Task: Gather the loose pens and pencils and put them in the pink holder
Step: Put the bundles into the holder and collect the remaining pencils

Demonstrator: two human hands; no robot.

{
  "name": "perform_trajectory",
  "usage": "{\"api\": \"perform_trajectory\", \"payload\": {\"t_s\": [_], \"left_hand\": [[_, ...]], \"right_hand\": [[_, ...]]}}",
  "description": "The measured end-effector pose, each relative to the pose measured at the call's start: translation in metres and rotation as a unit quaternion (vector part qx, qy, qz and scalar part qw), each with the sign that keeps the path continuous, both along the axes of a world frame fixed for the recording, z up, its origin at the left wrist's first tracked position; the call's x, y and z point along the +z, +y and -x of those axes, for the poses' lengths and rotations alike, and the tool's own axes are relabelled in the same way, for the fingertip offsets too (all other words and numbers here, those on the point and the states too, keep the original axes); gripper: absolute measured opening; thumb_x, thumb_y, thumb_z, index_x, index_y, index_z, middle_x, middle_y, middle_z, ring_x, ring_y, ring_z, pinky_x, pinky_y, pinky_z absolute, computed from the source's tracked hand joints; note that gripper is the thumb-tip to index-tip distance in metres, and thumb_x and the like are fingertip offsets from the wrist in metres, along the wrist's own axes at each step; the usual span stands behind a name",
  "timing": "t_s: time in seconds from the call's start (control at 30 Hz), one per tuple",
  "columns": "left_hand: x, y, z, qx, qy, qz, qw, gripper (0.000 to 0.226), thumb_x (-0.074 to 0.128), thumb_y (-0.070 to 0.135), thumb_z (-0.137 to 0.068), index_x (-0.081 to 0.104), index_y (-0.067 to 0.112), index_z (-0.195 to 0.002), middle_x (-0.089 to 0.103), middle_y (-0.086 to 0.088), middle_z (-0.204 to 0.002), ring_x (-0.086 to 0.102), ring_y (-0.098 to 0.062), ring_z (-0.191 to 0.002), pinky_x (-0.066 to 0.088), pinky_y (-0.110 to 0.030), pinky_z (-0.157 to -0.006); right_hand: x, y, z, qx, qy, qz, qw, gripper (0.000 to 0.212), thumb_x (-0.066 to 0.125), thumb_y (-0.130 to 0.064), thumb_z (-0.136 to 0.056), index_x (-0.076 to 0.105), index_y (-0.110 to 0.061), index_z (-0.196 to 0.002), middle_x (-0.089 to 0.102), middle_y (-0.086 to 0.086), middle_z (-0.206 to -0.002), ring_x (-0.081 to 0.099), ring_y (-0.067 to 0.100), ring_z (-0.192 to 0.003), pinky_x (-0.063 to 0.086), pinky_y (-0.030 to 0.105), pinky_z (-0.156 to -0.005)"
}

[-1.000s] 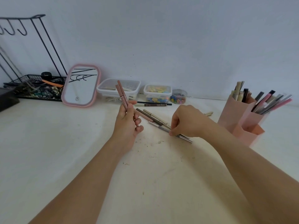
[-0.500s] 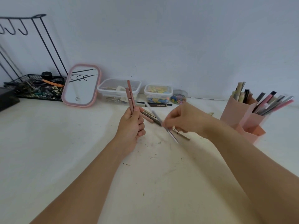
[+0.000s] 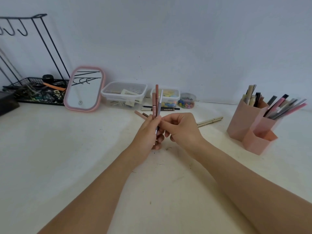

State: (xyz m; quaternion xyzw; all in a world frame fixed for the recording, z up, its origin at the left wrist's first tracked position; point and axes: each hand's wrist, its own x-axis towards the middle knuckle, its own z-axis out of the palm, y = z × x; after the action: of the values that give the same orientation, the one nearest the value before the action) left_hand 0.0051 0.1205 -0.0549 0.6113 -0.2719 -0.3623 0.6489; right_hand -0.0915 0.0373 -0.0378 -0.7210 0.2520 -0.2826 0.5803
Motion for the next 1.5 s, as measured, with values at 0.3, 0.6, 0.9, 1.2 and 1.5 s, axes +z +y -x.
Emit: {"api": "perform_trajectory", "payload": {"t_s": [0.3, 0.6, 0.9, 1.2, 1.5], "left_hand": [[0.002, 0.002, -0.008, 0.034, 0.029, 0.007, 0.999, 0.019, 0.055, 0.035, -0.103, 0.052, 0.021, -0.09, 0.035, 0.01, -0.053, 0.022, -0.007, -0.043, 0.018, -0.019, -0.035], [0.001, 0.011, -0.038, 0.138, 0.054, 0.037, 0.988, 0.035, 0.043, 0.047, -0.104, 0.046, 0.019, -0.083, 0.042, 0.005, -0.055, 0.038, -0.011, -0.044, 0.024, -0.02, -0.034], [0.0, 0.011, -0.043, 0.138, 0.054, 0.024, 0.989, 0.031, 0.063, 0.043, -0.096, 0.047, 0.023, -0.08, 0.033, 0.003, -0.062, 0.023, -0.009, -0.048, 0.022, -0.02, -0.036], [-0.001, 0.009, -0.044, 0.151, 0.074, 0.039, 0.985, 0.04, 0.069, 0.042, -0.093, 0.041, 0.02, -0.074, 0.028, 0.007, -0.055, 0.019, -0.01, -0.044, 0.019, -0.02, -0.036], [-0.002, 0.012, -0.041, 0.111, 0.02, 0.067, 0.991, 0.037, 0.082, 0.038, -0.077, 0.061, 0.011, -0.09, 0.052, 0.002, -0.056, 0.039, -0.01, -0.04, 0.025, -0.021, -0.037]], "right_hand": [[-0.002, -0.021, -0.001, -0.004, 0.028, 0.133, 0.991, 0.01, 0.072, -0.018, -0.093, 0.08, -0.012, -0.091, 0.073, -0.008, -0.074, 0.06, 0.003, -0.056, 0.048, 0.016, -0.055], [-0.015, -0.084, -0.042, -0.055, 0.292, 0.385, 0.874, 0.04, 0.056, -0.024, -0.1, 0.058, -0.021, -0.14, 0.062, 0.004, -0.136, 0.058, 0.026, -0.122, 0.05, 0.039, -0.098], [-0.019, -0.088, -0.057, -0.078, 0.3, 0.384, 0.869, 0.015, 0.063, -0.018, -0.095, 0.076, -0.013, -0.102, 0.072, 0.007, -0.104, 0.066, 0.023, -0.094, 0.054, 0.034, -0.083], [0.007, -0.044, -0.032, 0.016, 0.128, 0.099, 0.987, 0.016, 0.063, -0.017, -0.098, 0.072, -0.004, -0.093, 0.061, 0.005, -0.079, 0.052, 0.015, -0.071, 0.044, 0.023, -0.064], [-0.02, 0.005, -0.038, 0.103, 0.01, 0.047, 0.994, 0.006, 0.071, -0.006, -0.092, 0.073, -0.001, -0.093, 0.069, 0.004, -0.077, 0.058, 0.003, -0.058, 0.045, 0.017, -0.055]]}}
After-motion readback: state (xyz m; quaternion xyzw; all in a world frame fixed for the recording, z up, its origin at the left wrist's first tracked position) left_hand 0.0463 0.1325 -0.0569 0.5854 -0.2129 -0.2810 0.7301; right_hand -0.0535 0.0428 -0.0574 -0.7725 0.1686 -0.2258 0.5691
